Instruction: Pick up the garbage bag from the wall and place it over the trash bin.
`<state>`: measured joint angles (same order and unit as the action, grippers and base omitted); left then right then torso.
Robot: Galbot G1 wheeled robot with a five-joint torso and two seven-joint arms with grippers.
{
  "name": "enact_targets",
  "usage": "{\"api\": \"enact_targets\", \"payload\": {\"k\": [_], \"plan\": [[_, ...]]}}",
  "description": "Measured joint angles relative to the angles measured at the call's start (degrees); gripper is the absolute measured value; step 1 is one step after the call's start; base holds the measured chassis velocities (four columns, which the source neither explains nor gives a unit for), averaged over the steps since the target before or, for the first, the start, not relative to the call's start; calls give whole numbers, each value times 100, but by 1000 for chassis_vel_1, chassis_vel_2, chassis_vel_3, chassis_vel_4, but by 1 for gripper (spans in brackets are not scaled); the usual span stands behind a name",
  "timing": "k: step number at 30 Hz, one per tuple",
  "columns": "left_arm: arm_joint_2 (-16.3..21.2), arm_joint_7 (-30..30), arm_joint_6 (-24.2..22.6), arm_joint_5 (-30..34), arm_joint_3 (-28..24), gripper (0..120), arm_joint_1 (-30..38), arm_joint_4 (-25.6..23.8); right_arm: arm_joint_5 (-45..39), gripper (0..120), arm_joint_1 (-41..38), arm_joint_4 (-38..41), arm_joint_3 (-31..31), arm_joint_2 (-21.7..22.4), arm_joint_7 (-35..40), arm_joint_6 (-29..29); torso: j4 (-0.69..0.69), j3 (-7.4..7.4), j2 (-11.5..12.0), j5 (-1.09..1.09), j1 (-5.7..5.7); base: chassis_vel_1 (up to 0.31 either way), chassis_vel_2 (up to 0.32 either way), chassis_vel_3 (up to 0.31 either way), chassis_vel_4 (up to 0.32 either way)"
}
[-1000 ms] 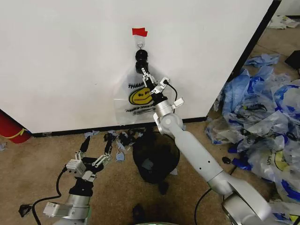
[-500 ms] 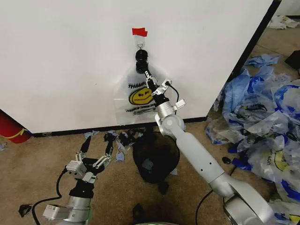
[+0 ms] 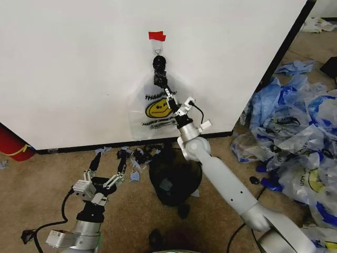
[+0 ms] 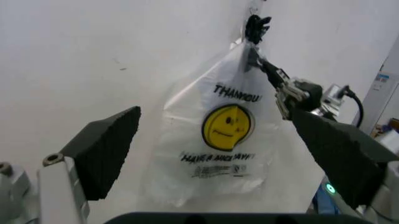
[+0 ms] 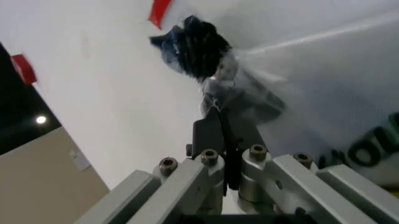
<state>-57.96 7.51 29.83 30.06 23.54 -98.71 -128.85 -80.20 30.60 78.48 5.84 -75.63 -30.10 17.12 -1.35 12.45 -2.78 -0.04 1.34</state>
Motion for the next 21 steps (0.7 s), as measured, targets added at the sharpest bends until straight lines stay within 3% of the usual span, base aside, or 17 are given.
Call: {"api": "enact_targets", "payload": {"k": [21], "plan": [[-35, 10, 23, -34, -6, 94, -40, -42, -197, 0, 342, 714, 311, 1388, -969, -331, 0, 0, 0, -2, 0, 0, 0, 0, 0]]}}
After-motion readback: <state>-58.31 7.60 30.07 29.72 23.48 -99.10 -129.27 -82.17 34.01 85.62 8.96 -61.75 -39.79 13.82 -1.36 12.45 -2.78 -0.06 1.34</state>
